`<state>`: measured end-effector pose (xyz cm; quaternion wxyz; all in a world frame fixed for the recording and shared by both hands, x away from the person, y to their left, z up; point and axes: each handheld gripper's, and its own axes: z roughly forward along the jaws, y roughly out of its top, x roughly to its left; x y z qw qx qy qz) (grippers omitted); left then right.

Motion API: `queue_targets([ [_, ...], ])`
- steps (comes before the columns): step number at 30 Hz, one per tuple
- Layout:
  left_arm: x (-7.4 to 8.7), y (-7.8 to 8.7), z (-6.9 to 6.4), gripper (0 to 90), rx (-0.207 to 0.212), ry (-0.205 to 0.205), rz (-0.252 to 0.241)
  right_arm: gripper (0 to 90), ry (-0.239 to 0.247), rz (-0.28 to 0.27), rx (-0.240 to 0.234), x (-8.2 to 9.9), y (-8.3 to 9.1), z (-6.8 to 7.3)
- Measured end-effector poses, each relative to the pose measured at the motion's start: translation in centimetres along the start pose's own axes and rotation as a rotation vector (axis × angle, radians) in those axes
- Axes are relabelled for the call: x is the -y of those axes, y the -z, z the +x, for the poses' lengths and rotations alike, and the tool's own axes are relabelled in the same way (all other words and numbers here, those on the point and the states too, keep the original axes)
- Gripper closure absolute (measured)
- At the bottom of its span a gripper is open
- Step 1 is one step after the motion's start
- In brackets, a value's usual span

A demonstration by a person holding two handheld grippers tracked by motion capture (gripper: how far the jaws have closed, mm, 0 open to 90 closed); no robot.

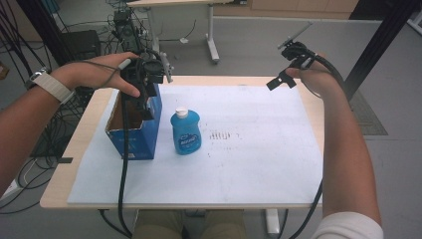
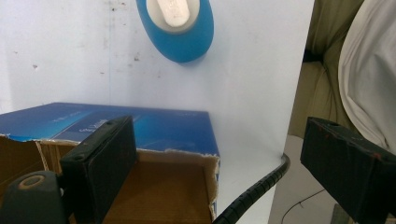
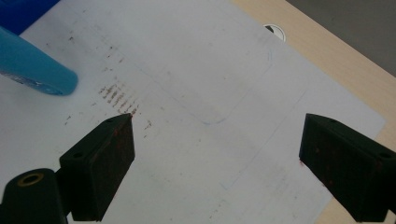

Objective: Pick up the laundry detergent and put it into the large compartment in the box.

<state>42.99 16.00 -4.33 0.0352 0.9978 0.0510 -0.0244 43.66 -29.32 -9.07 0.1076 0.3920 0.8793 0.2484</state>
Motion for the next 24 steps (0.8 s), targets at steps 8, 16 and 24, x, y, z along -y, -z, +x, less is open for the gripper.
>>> queue_targets([
  [8, -0.15, -0.02, -0.13, 11.0, -0.001, -0.002, -0.001, 10.2, -0.006, -0.003, -0.003, 0.20, 0.02, 0.10],
  [16, -0.05, -0.02, -0.18, 10.8, -0.011, 0.014, -0.001, 10.3, -0.011, -0.002, 0.003, 0.26, 0.14, 0.09],
  [24, -0.20, 0.09, -0.20, 10.8, -0.009, 0.016, 0.005, 10.3, -0.004, 0.004, 0.001, 0.16, 0.03, 0.17],
])
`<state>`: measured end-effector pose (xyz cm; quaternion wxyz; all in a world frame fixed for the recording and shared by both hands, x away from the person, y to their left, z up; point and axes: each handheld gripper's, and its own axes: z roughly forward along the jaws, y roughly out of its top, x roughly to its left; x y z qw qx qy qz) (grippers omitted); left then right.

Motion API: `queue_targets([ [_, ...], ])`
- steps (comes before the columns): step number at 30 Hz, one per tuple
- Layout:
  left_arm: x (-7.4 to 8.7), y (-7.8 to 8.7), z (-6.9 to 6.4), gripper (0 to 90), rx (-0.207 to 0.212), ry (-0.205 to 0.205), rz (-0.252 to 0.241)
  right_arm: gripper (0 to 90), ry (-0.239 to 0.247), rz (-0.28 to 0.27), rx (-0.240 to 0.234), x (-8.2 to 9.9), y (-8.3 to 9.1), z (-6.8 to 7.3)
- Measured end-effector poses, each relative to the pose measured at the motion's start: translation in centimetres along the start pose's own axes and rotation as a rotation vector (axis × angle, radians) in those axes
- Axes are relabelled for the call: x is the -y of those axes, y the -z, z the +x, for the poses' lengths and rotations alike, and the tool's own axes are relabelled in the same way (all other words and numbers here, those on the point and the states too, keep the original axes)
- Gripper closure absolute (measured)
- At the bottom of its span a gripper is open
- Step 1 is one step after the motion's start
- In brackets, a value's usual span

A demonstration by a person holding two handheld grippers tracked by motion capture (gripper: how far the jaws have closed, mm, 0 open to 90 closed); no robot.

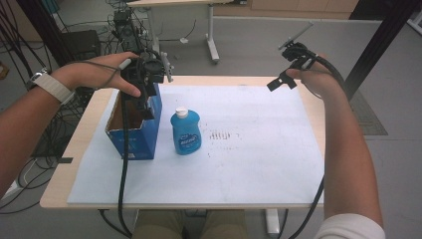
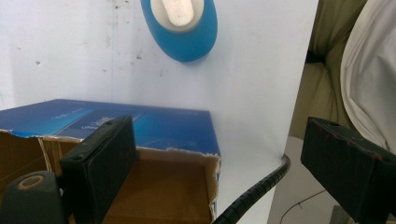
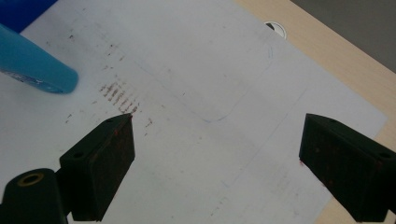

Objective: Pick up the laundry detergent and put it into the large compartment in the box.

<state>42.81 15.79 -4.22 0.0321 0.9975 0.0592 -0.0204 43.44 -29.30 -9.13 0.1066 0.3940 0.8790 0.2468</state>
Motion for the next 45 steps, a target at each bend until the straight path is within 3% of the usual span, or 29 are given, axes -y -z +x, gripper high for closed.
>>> queue_targets([
  [8, 0.2, 0.2, 0.2, 10.8, 0.002, 0.016, -0.002, 10.3, 0.004, 0.003, -0.001, 0.0, 0.0, 0.0],
  [14, 0.9, 0.5, 0.5, 11.0, 0.014, 0.099, -0.037, 10.6, 0.006, 0.014, -0.001, -0.1, -0.1, 0.1],
  [21, 0.6, 0.6, 0.5, 11.0, 0.014, 0.134, -0.038, 10.6, 0.008, 0.017, -0.002, -0.1, -0.1, 0.2],
  [28, 0.0, 0.5, 0.5, 10.8, 0.011, 0.185, -0.031, 10.6, 0.006, 0.014, -0.003, 0.0, 0.0, 0.3],
  [29, -0.1, 0.5, 0.5, 10.8, 0.008, 0.208, -0.035, 10.6, 0.006, 0.016, -0.001, 0.0, 0.0, 0.3],
  [45, -2.0, 0.0, 1.1, 10.7, 0.019, 0.318, -0.033, 10.6, 0.006, 0.019, -0.005, 0.0, 0.0, 0.4],
])
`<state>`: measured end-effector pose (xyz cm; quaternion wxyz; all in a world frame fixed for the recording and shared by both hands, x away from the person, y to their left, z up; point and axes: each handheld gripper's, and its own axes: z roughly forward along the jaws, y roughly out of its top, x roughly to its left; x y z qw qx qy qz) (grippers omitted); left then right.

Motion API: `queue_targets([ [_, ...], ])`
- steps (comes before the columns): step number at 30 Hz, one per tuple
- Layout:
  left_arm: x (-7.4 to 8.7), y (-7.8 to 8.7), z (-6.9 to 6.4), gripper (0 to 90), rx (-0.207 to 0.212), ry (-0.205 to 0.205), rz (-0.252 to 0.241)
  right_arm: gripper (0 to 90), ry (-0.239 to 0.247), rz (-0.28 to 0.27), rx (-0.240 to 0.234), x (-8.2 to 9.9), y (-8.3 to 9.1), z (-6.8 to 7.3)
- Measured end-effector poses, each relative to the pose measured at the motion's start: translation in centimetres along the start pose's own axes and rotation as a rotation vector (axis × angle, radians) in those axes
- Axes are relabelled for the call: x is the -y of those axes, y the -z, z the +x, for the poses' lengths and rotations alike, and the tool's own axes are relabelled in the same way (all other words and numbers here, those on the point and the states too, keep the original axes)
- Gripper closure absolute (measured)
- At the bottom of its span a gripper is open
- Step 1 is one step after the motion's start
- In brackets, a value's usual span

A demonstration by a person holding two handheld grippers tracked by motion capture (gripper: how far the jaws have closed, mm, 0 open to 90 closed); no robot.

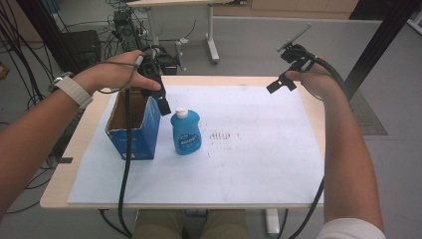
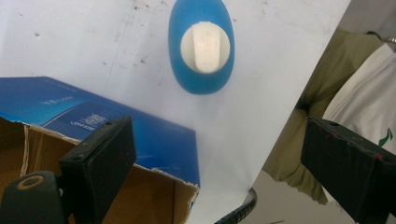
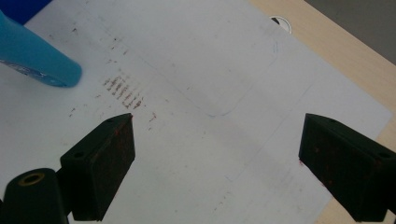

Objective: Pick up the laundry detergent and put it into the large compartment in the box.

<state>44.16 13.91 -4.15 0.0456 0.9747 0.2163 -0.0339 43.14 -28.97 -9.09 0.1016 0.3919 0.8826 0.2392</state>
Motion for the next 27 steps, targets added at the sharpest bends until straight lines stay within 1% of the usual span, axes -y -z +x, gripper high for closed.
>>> queue_targets([
  [1, -0.1, 0.0, 0.0, 10.7, -0.002, 0.004, 0.003, 10.5, 0.001, 0.000, 0.001, 0.0, 0.0, 0.0],
  [5, -0.3, 0.1, -0.2, 10.7, -0.009, 0.013, -0.014, 10.5, -0.003, 0.000, 0.001, 0.1, 0.1, -0.1],
  [6, -0.4, 0.1, -0.1, 10.7, -0.011, 0.024, -0.022, 10.5, -0.003, -0.002, 0.001, 0.2, 0.1, -0.1],
  [8, -0.6, 0.0, -0.2, 10.7, -0.014, 0.029, -0.019, 10.4, -0.006, -0.001, 0.000, 0.2, 0.0, -0.1],
  [16, -1.6, -0.4, -0.4, 10.7, -0.016, 0.029, -0.010, 10.4, -0.005, 0.000, -0.004, 0.2, -0.3, -0.2],
  [18, -1.9, -0.7, -0.6, 10.7, -0.024, 0.027, -0.006, 10.4, -0.005, 0.001, -0.006, 0.2, -0.4, -0.2],
  [27, -3.0, -1.7, -0.5, 10.7, -0.032, 0.028, 0.004, 10.4, -0.008, -0.001, -0.007, 0.4, -0.5, -0.4],
])
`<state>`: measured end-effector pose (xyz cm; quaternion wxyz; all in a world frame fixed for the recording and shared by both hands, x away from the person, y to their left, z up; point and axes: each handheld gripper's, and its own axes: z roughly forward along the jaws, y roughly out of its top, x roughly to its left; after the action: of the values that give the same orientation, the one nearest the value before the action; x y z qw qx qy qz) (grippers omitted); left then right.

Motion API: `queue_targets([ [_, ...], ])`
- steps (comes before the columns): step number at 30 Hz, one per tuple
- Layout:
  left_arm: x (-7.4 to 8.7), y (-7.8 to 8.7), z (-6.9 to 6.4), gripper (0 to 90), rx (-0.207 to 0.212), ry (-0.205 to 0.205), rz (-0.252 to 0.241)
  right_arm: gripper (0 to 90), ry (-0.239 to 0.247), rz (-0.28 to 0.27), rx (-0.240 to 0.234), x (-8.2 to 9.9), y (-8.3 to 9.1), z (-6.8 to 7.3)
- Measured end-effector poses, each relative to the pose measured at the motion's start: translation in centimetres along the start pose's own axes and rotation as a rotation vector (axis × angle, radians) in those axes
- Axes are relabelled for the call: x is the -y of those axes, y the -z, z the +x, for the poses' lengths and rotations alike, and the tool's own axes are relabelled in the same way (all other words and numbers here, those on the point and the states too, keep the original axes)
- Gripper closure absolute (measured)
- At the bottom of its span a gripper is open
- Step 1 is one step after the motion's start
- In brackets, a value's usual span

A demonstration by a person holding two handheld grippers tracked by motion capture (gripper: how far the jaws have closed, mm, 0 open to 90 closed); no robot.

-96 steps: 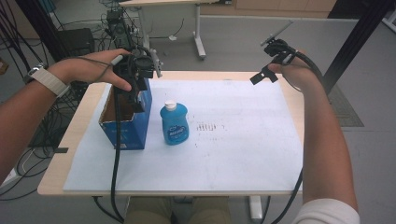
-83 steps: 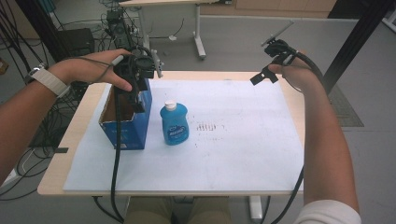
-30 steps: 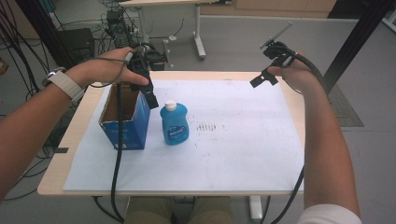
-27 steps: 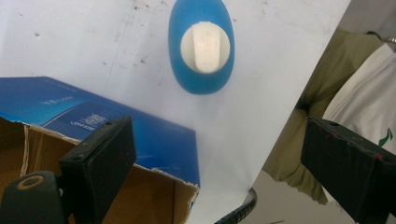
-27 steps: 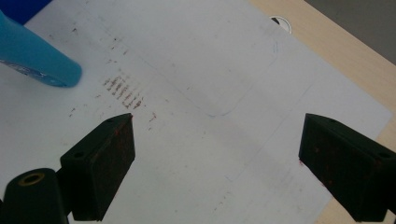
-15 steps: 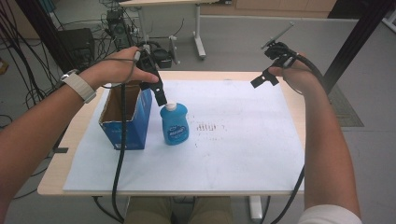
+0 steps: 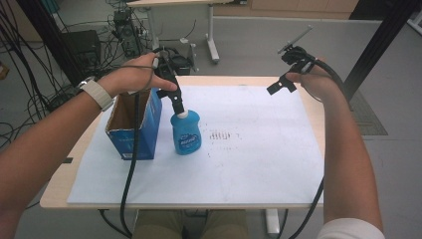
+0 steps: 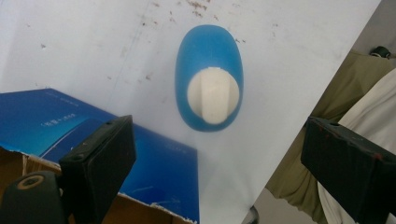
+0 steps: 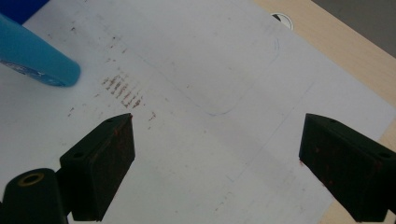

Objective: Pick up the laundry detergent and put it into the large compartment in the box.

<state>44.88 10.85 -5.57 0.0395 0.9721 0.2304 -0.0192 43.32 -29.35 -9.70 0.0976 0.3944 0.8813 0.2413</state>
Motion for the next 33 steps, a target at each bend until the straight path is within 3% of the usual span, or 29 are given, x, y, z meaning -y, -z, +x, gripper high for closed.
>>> queue_targets([
  [7, -1.0, -0.9, -0.3, 10.8, -0.011, -0.001, 0.014, 10.4, -0.002, 0.001, -0.005, 0.1, -0.3, -0.1],
  [33, -2.1, -3.6, -0.4, 10.8, -0.023, -0.002, 0.024, 10.4, -0.003, 0.003, -0.008, 0.2, -0.6, -0.2],
])
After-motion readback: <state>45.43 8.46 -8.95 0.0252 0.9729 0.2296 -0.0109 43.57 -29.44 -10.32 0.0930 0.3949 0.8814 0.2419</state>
